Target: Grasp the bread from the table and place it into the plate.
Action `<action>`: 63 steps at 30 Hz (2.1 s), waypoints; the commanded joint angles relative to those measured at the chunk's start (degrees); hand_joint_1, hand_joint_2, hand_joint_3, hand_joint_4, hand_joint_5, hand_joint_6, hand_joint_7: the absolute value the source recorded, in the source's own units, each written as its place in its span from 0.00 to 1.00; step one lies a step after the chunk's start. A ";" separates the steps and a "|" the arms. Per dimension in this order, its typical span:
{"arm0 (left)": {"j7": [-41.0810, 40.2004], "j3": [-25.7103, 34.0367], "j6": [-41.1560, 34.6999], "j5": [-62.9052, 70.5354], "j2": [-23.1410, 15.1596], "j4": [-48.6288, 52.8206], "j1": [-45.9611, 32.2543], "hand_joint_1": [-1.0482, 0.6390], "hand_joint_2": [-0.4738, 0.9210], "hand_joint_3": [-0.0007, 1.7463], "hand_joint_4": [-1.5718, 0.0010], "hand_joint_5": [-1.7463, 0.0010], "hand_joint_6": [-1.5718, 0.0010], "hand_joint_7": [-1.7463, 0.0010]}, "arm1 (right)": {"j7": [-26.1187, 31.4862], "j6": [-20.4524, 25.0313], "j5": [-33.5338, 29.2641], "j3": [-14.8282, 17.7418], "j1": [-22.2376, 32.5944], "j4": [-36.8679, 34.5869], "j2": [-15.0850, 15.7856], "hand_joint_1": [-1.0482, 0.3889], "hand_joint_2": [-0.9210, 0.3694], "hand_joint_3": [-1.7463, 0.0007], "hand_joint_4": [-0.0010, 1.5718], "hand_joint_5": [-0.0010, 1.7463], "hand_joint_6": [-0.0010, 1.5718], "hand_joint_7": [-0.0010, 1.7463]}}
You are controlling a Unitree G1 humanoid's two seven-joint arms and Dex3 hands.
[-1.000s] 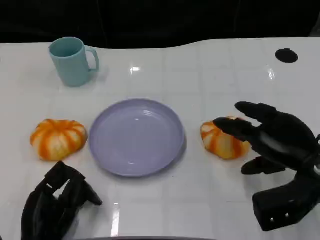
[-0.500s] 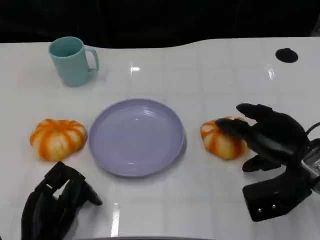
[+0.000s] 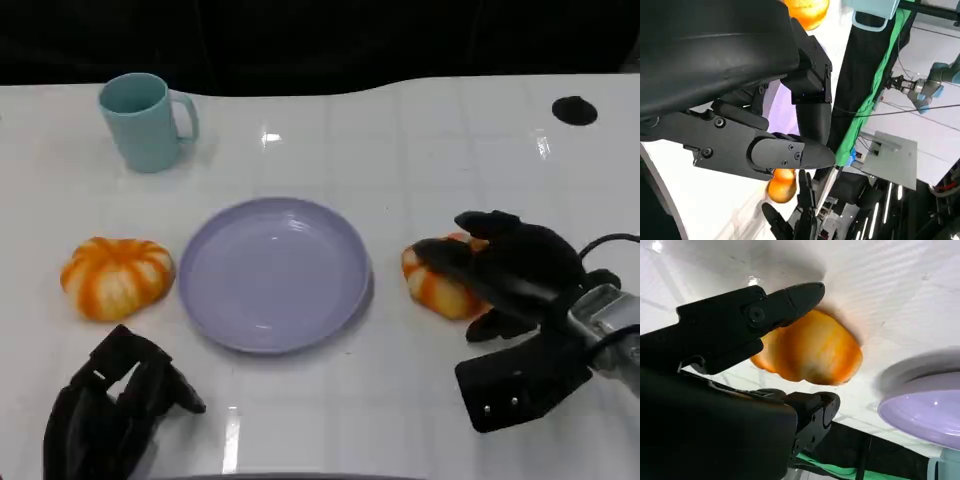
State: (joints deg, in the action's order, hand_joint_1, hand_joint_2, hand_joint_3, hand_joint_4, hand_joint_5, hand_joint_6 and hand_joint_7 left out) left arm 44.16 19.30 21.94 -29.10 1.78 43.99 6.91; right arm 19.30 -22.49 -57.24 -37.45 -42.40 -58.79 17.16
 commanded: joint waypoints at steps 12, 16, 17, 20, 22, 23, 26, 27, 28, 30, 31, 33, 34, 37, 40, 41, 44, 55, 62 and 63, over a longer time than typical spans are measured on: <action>1.07 0.41 0.59 -0.34 -0.60 -0.26 -0.53 0.27 1.00 0.13 0.58 0.00 0.67 0.13 | 13.94 -2.94 3.04 -1.06 -2.91 -8.11 -3.67 0.55 0.04 1.00 0.22 0.46 0.42 0.05; 1.84 0.61 0.49 -0.73 -0.63 -0.12 -0.45 0.27 1.00 0.14 0.59 0.00 0.67 0.15 | 21.77 -6.37 2.53 -1.57 -3.33 -9.50 -3.59 0.62 0.02 1.00 0.38 0.60 0.57 0.11; 1.74 0.66 0.39 -0.74 -0.61 -0.17 -0.44 0.27 1.00 0.14 0.59 0.00 0.67 0.15 | 23.36 -7.23 2.40 -1.74 -3.48 -9.86 -3.56 0.63 0.01 0.98 0.42 0.67 0.61 0.13; 1.37 0.54 0.43 -0.53 -0.57 -0.44 -0.64 0.27 1.00 0.14 0.59 0.00 0.66 0.16 | 28.84 -10.33 2.25 -1.96 -3.74 -10.88 -3.59 0.67 0.01 0.91 0.51 0.90 0.61 0.50; 1.65 0.55 0.52 -0.60 -0.61 -0.33 -0.63 0.27 1.00 0.14 0.59 0.00 0.66 0.16 | 31.86 -11.53 1.69 -2.45 -4.03 -11.46 -3.61 0.69 0.02 0.85 0.55 0.98 0.49 0.84; 1.77 0.60 0.54 -0.71 -0.58 -0.27 -0.60 0.28 1.00 0.14 0.60 0.00 0.66 0.16 | 33.62 -11.81 1.21 -2.84 -4.20 -11.71 -3.62 0.68 0.06 0.77 0.58 0.99 0.47 0.93; 1.60 0.59 0.10 -0.81 -0.59 -0.37 -0.61 0.28 1.00 0.14 0.60 0.00 0.65 0.18 | 36.87 -12.12 0.69 -3.84 -4.69 -12.39 -3.70 0.67 0.23 0.52 0.58 1.00 0.44 0.99; 1.63 0.62 -0.16 -0.96 -0.57 -0.42 -0.55 0.28 1.00 0.14 0.60 0.00 0.64 0.18 | 37.42 -12.09 0.65 -4.11 -4.84 -12.62 -3.74 0.67 0.27 0.48 0.57 1.00 0.43 1.00; 1.63 0.62 -0.28 -1.00 -0.58 -0.43 -0.51 0.28 1.00 0.14 0.59 0.00 0.64 0.19 | 37.71 -12.24 0.58 -4.31 -5.00 -12.78 -3.73 0.67 0.30 0.44 0.57 1.00 0.43 1.00; 1.27 0.54 -0.17 -0.81 -0.54 -0.58 -0.54 0.27 1.00 0.14 0.59 0.00 0.63 0.19 | 37.64 -12.59 0.69 -4.38 -5.19 -12.96 -3.69 0.66 0.32 0.41 0.57 1.00 0.43 1.00; 0.98 0.41 -0.29 -0.63 -0.56 -0.91 -0.72 0.27 1.00 0.14 0.59 0.00 0.63 0.19 | 37.65 -12.79 0.77 -4.37 -5.24 -12.96 -3.67 0.66 0.32 0.41 0.57 1.00 0.43 1.00; 0.72 0.25 -0.57 -0.53 -0.56 -1.40 -0.95 0.27 1.00 0.14 0.59 0.00 0.64 0.17 | 38.34 -12.92 0.69 -4.46 -5.29 -12.95 -3.63 0.65 0.33 0.40 0.57 1.00 0.43 1.00; 0.71 0.27 -0.45 -0.53 -0.52 -1.39 -0.95 0.27 1.00 0.14 0.59 0.00 0.64 0.17 | 39.01 -13.06 0.71 -4.43 -5.26 -12.94 -3.65 0.64 0.33 0.40 0.57 1.00 0.43 1.00; 1.16 0.38 -0.44 -0.79 -0.51 -1.14 -0.89 0.27 1.00 0.14 0.59 0.00 0.65 0.16 | 40.08 -14.10 1.12 -4.11 -5.33 -12.92 -3.61 0.64 0.34 0.39 0.57 1.00 0.42 1.00; 1.22 0.31 -0.27 -0.68 -0.52 -1.11 -0.86 0.27 1.00 0.14 0.59 0.00 0.65 0.16 | 39.79 -14.99 1.64 -3.62 -5.89 -12.53 -3.62 0.61 0.34 0.36 0.57 1.00 0.42 1.00; 1.07 0.24 -0.22 -0.53 -0.54 -1.16 -0.90 0.27 1.00 0.13 0.59 0.00 0.66 0.14 | 39.30 -15.31 1.90 -3.39 -6.18 -12.29 -3.68 0.59 0.35 0.34 0.58 1.00 0.42 1.00; 0.83 0.25 -0.08 -0.37 -0.55 -0.91 -0.83 0.27 1.00 0.14 0.59 0.00 0.67 0.14 | 38.81 -16.71 2.41 -2.99 -7.51 -11.34 -4.36 0.58 0.38 0.31 0.58 1.00 0.42 1.00; 1.20 0.28 0.69 -0.04 -0.58 -0.42 -0.68 0.28 1.00 0.15 0.60 0.00 0.68 0.14 | 23.92 -20.51 6.96 -1.62 -11.91 -7.99 -9.40 0.57 0.36 0.33 0.57 1.00 0.41 1.00; 0.79 0.10 0.18 0.12 -0.62 -1.24 -1.20 0.28 1.00 0.14 0.60 0.00 0.67 0.14 | 17.21 -20.91 8.79 -0.80 -13.80 -8.28 -14.47 0.57 0.36 0.34 0.58 1.00 0.42 1.00; 0.77 0.07 0.25 0.18 -0.63 -1.29 -1.25 0.28 1.00 0.14 0.60 0.00 0.67 0.14 | 16.31 -20.39 8.84 -0.78 -14.03 -8.29 -15.09 0.58 0.37 0.34 0.58 1.00 0.42 1.00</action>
State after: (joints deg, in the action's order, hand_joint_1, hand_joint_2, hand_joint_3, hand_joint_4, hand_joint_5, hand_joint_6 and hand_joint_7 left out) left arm 45.31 19.25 22.09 -29.23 1.85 43.54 6.34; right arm 37.83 -43.48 -49.66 -38.80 -54.32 -67.13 3.37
